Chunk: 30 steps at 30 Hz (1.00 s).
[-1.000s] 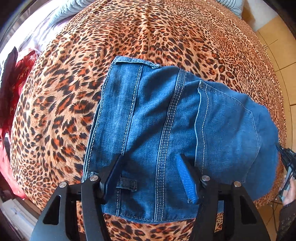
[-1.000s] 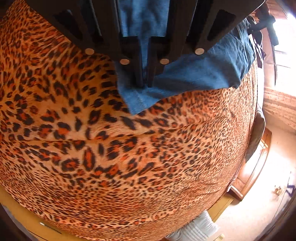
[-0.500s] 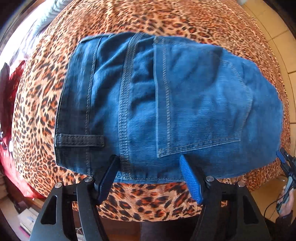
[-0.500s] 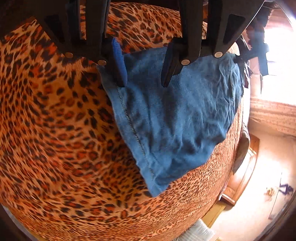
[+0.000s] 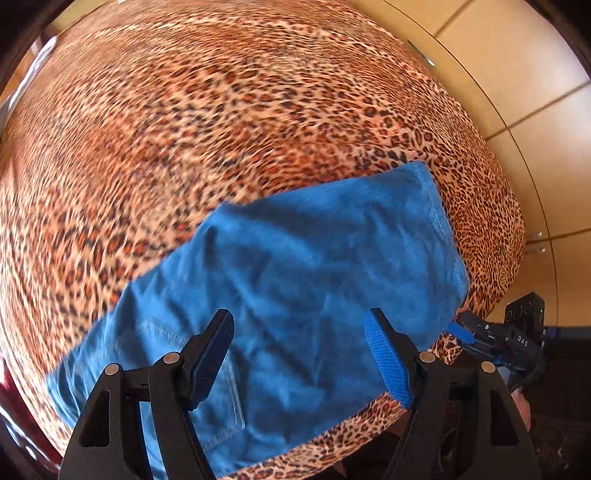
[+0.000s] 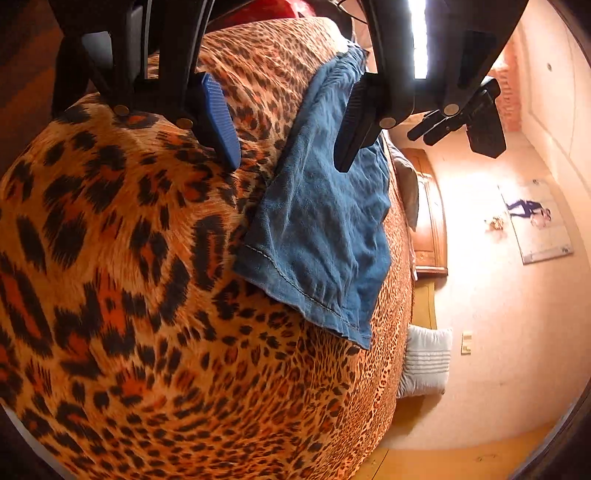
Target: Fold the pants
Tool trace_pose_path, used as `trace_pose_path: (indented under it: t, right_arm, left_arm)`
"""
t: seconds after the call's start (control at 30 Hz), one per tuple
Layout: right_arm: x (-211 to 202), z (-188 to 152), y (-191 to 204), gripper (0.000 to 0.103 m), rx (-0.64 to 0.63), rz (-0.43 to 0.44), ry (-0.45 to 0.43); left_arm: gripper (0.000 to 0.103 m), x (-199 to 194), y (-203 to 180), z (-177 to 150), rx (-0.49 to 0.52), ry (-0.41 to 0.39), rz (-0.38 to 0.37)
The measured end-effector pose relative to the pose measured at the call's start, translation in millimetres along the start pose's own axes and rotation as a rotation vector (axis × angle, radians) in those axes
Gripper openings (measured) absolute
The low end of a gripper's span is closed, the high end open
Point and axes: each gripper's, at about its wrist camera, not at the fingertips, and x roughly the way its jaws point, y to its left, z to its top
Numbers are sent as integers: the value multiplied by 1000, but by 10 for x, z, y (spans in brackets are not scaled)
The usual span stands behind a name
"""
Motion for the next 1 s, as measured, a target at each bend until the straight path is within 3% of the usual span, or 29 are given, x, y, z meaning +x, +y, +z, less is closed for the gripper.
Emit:
trace_pose_path:
  t: [0.1,0.23,0.37,0.43,0.53,0.77,0.87,0.93,1.0]
  right_arm:
    - [118,-22,-41,55,81,63,-46]
    - [279,-8,57,57,84,104,-78]
    - [313,-108,-3,54,87,143,-121]
    - [263,-134,-38,54,94,165,-144]
    - [255,-146,-52,54,99,163,-165]
    - [212,-191,-32,54,79,163,-200]
    - [139,-252,-75,54,87,179,-217]
    - [126,-264,-100,54,101,205,-237]
    - [108,-280,-127,52,115,210,-256]
  left_arm:
    - [75,264,-357,549,120,87,20]
    - [75,606,-748,1239,267,176,56]
    - [76,975,-1041,1697,389,262,27]
    - [76,1200,-1122,1849,425,339,-35]
    - [76,1497,-1173,1950,470,448,-108]
    - [77,2036,-1286,1937,609,605,-150]
    - [90,2083,-1457,1804,719,595,-132]
    - [90,2085,-1548,1758,763,582,-134]
    - [86,2044,-1576,1762,733,594,-191]
